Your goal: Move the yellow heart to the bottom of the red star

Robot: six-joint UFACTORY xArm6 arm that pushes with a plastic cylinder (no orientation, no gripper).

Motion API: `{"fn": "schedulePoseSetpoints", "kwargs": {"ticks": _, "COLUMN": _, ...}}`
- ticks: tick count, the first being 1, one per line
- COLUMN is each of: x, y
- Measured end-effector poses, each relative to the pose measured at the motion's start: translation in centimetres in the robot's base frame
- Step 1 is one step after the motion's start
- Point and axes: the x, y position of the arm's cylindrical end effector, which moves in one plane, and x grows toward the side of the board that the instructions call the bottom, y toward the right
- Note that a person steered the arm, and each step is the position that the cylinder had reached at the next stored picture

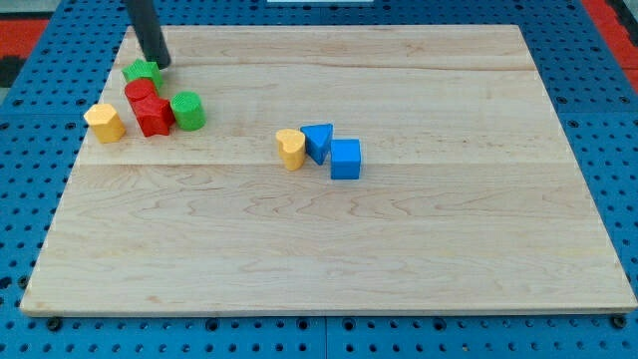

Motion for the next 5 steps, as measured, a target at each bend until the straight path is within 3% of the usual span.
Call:
{"fn": "schedulePoseSetpoints", "kwargs": {"ticks": 1, "x": 0.3, "y": 13.7}}
{"fn": "schedulePoseSetpoints", "kwargs": {"ticks": 2, "x": 5.3, "y": 28.1}}
{"fn": "schedulePoseSetpoints", "kwargs": {"ticks": 3, "x": 12.7, "y": 30.2}}
{"fn": "schedulePoseSetpoints", "kwargs": {"ticks": 5, "x": 15.9, "y": 17.0}}
